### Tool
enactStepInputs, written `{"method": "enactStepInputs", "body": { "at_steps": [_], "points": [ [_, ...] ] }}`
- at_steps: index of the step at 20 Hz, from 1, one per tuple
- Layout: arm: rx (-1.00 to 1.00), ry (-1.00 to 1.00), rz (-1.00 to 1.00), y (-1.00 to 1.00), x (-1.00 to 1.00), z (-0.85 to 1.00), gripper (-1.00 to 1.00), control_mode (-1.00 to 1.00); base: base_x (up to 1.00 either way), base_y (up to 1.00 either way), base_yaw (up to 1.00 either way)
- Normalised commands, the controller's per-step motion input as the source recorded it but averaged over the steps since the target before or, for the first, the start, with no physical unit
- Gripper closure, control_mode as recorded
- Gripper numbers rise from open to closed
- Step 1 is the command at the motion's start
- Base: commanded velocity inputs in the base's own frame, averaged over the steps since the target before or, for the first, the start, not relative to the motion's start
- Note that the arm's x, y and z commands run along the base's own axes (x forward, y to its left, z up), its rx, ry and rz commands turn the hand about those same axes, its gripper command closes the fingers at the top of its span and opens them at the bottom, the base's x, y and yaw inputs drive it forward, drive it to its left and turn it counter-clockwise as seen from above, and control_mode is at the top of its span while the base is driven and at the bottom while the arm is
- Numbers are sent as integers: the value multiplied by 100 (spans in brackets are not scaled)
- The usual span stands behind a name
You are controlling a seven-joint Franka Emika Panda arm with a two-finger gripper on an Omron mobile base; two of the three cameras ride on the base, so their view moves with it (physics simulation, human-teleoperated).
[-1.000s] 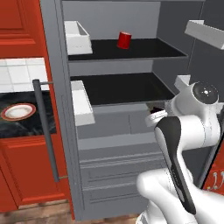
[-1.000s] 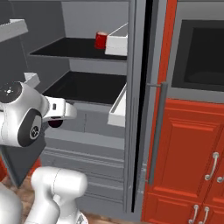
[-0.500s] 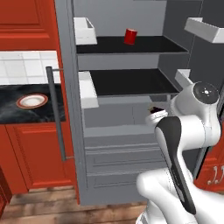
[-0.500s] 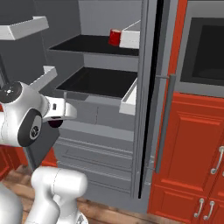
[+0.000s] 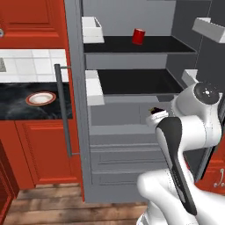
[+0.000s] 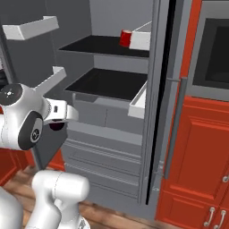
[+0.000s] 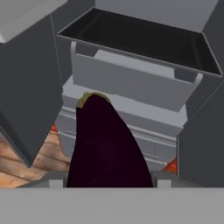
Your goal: Pick eggplant from the fridge and place it on the plate on the counter.
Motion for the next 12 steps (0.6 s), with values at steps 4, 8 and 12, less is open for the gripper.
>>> {"method": "enactStepInputs", "body": {
  "at_steps": [4, 8, 12],
  "points": [
    [0, 0, 0, 0, 0, 0, 100, 100, -51, 28, 13],
    [0, 0, 0, 0, 0, 0, 100, 100, -51, 37, 16],
    [0, 0, 0, 0, 0, 0, 100, 100, -49, 45, 20]
  ]
}}
